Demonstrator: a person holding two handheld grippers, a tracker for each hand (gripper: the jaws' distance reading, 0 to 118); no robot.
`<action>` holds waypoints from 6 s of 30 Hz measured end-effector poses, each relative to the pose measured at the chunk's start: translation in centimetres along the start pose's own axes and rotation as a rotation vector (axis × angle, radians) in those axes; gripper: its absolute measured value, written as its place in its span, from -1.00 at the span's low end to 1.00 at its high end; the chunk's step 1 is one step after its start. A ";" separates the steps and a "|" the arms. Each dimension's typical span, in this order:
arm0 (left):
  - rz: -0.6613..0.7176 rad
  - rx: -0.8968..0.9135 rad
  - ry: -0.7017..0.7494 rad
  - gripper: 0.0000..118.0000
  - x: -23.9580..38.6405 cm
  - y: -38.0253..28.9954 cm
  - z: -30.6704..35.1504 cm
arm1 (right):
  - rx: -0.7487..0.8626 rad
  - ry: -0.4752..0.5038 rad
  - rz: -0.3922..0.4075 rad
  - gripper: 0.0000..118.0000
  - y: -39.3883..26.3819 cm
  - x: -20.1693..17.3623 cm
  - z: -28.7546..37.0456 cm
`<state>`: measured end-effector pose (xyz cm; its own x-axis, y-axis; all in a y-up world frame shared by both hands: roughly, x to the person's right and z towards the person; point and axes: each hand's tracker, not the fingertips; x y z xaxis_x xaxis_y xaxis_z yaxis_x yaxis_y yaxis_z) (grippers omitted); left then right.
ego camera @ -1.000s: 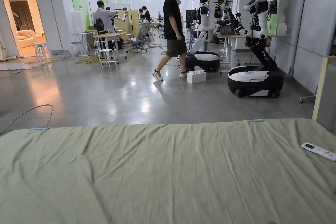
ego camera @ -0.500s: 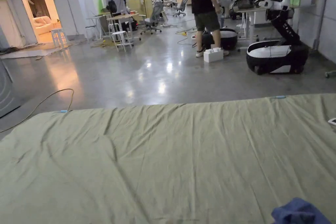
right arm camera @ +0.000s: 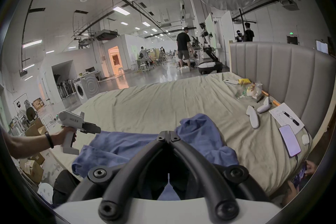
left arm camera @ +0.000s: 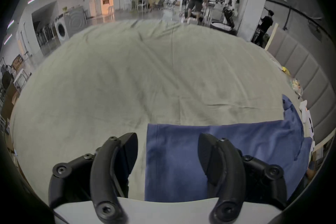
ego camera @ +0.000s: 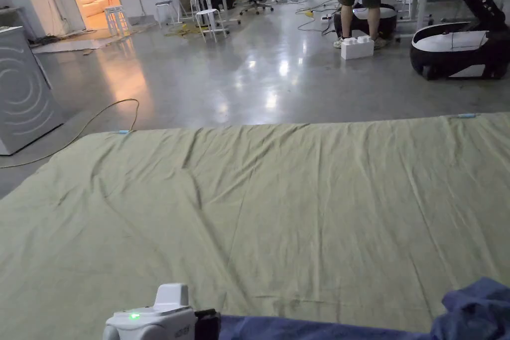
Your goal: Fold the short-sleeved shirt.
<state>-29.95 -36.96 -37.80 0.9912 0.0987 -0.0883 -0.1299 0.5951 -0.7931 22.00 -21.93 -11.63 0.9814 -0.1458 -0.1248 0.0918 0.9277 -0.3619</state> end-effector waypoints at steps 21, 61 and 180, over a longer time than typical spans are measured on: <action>-0.317 -0.136 0.155 -0.88 2.6 0.2 -4.4 | -0.517 -0.137 -0.125 0.37 4.6 12.0 -22.5; 0.180 -0.029 -0.032 -0.83 -7.9 -18.9 16.9 | -0.513 -0.173 -0.070 -0.97 -6.9 10.7 -5.2; 0.159 -0.095 -0.672 0.21 19.6 -13.8 7.2 | -0.114 -0.041 -0.092 -0.99 -2.8 2.0 3.5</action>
<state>-8.94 -37.50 -24.24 0.7253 0.6695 0.1605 -0.2386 0.4631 -0.8536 24.25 -23.65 -7.60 0.9761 -0.2117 -0.0496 0.1638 0.8659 -0.4726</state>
